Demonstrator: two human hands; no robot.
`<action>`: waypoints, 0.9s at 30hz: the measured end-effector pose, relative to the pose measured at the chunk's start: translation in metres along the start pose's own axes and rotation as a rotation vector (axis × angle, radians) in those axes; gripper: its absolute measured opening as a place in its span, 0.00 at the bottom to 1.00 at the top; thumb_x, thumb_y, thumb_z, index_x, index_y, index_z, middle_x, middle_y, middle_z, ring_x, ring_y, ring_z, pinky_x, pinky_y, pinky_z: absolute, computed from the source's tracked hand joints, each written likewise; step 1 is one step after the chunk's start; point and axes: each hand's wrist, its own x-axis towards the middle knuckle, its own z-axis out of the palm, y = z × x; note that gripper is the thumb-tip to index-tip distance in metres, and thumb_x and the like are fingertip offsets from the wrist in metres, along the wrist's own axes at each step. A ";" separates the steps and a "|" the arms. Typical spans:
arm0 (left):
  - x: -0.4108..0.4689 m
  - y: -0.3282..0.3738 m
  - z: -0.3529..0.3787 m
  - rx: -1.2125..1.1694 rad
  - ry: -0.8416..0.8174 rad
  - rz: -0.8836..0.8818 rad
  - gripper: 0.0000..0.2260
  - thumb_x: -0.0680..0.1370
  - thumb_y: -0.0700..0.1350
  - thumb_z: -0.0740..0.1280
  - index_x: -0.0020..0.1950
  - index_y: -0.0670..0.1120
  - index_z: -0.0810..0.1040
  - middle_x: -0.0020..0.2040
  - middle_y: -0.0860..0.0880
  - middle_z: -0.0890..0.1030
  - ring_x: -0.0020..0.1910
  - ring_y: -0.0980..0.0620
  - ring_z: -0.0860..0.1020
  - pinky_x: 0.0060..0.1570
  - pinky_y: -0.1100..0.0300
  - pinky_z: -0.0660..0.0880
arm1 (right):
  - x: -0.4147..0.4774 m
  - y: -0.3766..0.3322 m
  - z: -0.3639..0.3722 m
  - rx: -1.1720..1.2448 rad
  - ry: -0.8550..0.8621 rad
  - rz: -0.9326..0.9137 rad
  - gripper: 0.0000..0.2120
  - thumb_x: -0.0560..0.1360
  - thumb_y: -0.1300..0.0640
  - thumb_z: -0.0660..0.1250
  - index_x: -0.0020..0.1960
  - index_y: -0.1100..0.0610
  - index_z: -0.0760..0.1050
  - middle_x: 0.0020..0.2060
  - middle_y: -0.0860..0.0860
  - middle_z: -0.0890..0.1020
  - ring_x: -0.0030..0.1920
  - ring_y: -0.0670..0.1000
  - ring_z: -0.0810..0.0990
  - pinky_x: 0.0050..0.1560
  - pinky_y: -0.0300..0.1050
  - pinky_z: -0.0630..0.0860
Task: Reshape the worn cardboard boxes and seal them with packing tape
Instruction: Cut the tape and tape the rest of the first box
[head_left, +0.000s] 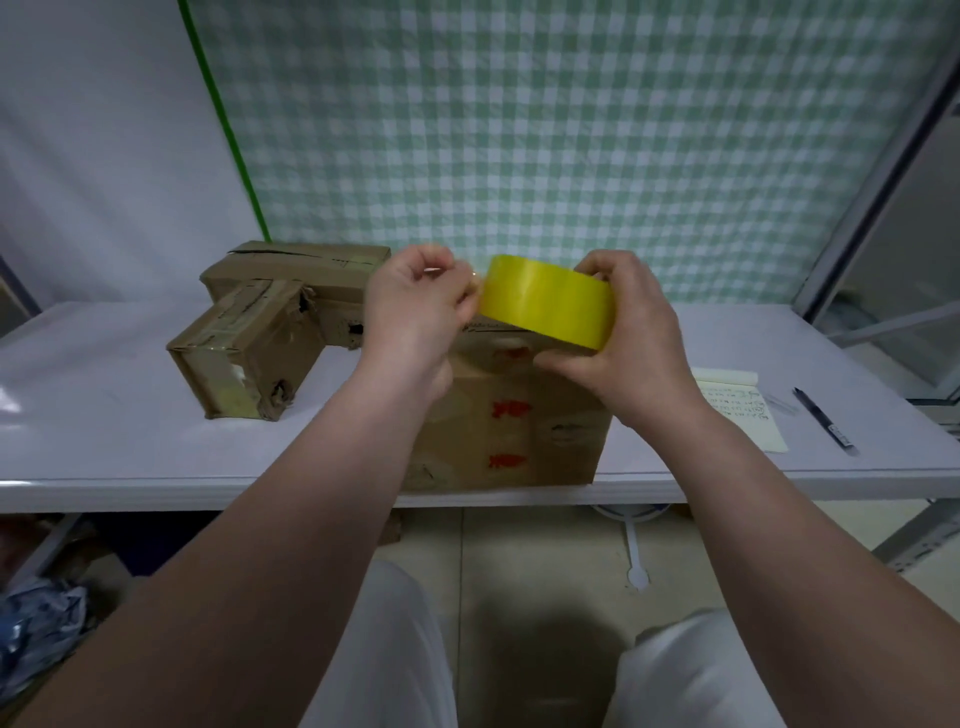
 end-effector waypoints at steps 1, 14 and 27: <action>0.002 0.005 0.000 -0.070 0.016 -0.054 0.11 0.78 0.32 0.63 0.38 0.44 0.70 0.34 0.48 0.74 0.33 0.55 0.75 0.34 0.65 0.76 | 0.002 -0.001 -0.001 0.031 0.056 0.022 0.30 0.62 0.56 0.80 0.57 0.48 0.66 0.52 0.45 0.71 0.50 0.44 0.69 0.42 0.30 0.64; 0.026 0.017 -0.027 0.312 0.065 -0.029 0.12 0.71 0.34 0.73 0.45 0.46 0.73 0.47 0.36 0.80 0.36 0.49 0.81 0.30 0.64 0.76 | 0.048 -0.035 -0.001 -0.144 0.009 -0.089 0.24 0.72 0.65 0.65 0.66 0.52 0.70 0.56 0.52 0.75 0.53 0.53 0.73 0.47 0.45 0.68; 0.058 0.007 -0.098 0.114 0.196 -0.228 0.11 0.74 0.32 0.69 0.43 0.45 0.70 0.37 0.45 0.79 0.33 0.51 0.79 0.28 0.64 0.78 | 0.092 -0.086 0.033 -0.753 -0.396 -0.309 0.31 0.74 0.69 0.58 0.68 0.40 0.67 0.49 0.49 0.68 0.45 0.53 0.72 0.31 0.44 0.61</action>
